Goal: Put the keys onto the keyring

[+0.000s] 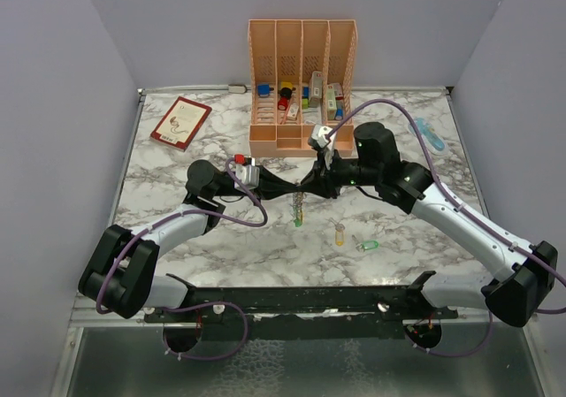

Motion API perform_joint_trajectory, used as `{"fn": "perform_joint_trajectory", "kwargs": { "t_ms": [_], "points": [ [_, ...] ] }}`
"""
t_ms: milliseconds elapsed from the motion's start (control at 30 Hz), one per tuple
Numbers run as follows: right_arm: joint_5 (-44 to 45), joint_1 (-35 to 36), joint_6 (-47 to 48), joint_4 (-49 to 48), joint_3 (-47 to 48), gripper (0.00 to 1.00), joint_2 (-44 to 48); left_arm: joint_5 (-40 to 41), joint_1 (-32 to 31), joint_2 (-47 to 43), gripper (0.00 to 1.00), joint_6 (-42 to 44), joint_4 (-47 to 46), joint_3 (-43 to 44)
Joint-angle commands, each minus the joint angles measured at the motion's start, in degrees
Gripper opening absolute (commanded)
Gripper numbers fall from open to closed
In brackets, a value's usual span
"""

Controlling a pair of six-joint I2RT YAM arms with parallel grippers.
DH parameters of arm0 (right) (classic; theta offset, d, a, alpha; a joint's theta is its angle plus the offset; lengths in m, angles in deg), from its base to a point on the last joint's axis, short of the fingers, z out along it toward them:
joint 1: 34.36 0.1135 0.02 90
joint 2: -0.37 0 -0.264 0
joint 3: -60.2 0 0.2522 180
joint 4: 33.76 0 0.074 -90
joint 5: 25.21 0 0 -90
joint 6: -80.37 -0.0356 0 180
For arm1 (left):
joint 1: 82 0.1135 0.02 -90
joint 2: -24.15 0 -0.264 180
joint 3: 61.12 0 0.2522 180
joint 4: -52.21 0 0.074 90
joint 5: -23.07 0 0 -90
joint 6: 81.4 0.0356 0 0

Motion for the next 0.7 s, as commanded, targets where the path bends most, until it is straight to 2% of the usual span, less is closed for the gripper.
{"fn": "perform_joint_trajectory", "kwargs": {
  "t_ms": [0,233,500,667],
  "points": [
    [0.0,-0.1,0.8,0.6,2.0,0.12,-0.5,-1.8,-0.3,-0.8,0.00,-0.9,-1.9,0.7],
    [0.0,-0.1,0.7,0.6,1.7,0.02,0.0,-1.8,-0.3,-0.9,0.00,-1.4,-1.8,1.0],
    [-0.9,-0.2,-0.4,1.3,2.2,0.02,-0.3,0.4,-0.3,-0.8,0.00,0.1,1.2,1.5],
    [0.6,-0.2,-1.6,4.4,3.7,0.02,-0.8,2.2,-0.2,-0.8,0.05,1.9,3.8,2.2]
  ]
}}
